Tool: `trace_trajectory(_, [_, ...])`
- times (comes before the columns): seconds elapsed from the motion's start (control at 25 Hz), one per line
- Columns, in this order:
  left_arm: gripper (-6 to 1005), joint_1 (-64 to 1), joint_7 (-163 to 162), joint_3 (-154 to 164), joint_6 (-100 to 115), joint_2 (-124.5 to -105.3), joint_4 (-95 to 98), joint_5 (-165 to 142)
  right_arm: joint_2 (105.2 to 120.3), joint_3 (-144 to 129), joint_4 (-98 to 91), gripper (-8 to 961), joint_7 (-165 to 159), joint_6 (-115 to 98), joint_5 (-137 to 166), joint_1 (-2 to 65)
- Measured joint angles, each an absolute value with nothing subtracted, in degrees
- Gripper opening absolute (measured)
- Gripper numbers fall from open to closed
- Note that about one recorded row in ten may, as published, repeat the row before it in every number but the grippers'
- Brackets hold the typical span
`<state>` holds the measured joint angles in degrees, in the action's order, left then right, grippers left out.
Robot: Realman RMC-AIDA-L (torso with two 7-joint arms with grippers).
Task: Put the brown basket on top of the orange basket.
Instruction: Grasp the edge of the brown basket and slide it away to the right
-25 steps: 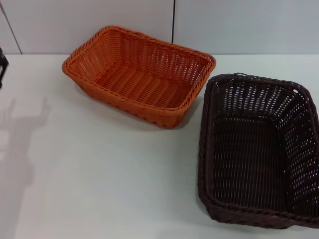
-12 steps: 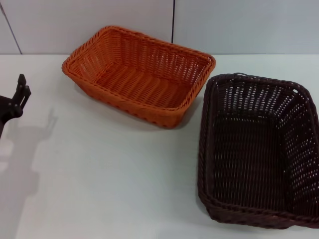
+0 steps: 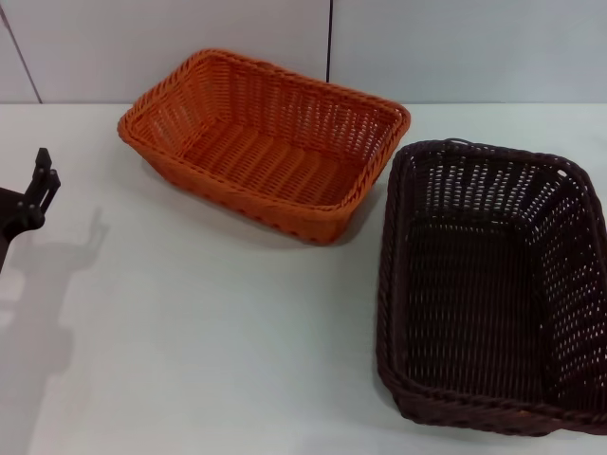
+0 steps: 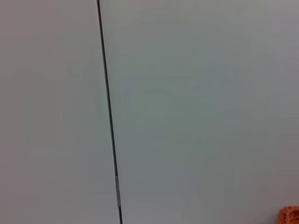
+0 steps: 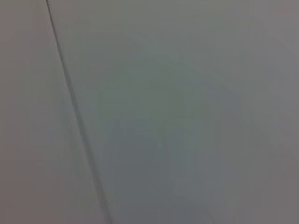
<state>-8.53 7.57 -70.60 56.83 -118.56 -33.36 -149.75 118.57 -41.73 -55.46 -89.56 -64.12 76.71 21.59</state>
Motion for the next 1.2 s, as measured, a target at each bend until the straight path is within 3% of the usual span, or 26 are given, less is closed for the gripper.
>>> trace_trajectory(0.12, [834, -8.6, 7.6, -70.9, 56.7, -118.57, -33.3, -149.8, 117.91, -41.7, -63.4, 818, -106.7, -65.5, 91.7, 23.2])
trace_trajectory(0.2, [834, -8.7, 7.6, -71.0, 56.6, -118.56, -33.3, -149.8, 116.68, -41.4, -67.1, 818, -117.2, -69.0, 101.0, 25.1])
trace_trajectory(0.44, [833, -10.5, 7.5, -71.3, 56.4, -118.56, -31.5, -149.7, 112.01, -38.2, -70.5, 818, -135.5, -85.1, 121.1, 34.3])
trace_trajectory(0.48, [833, -11.1, 7.5, -71.3, 56.3, -118.56, -30.9, -149.7, 110.69, -36.4, -70.5, 818, -136.9, -90.4, 124.2, 37.4])
trace_trajectory(0.52, [833, -11.1, 7.5, -71.3, 56.3, -118.56, -30.9, -149.7, 110.69, -36.4, -70.5, 818, -136.9, -90.4, 124.2, 37.4])
trace_trajectory(0.68, [834, -12.1, 7.5, -71.3, 56.2, -118.56, -29.5, -148.9, 107.50, -35.4, -70.5, 818, -139.1, -104.9, 131.5, 44.9])
trace_trajectory(0.88, [833, -12.4, 7.5, -71.3, 56.2, -118.57, -28.9, -147.4, 106.71, -36.4, -70.2, 817, -139.3, -114.7, 136.4, 50.3])
trace_trajectory(1.2, [834, -12.3, 7.5, -71.3, 56.5, -118.56, -28.7, -145.5, 106.99, -45.3, -70.1, 817, -138.9, -122.0, 138.5, 53.4])
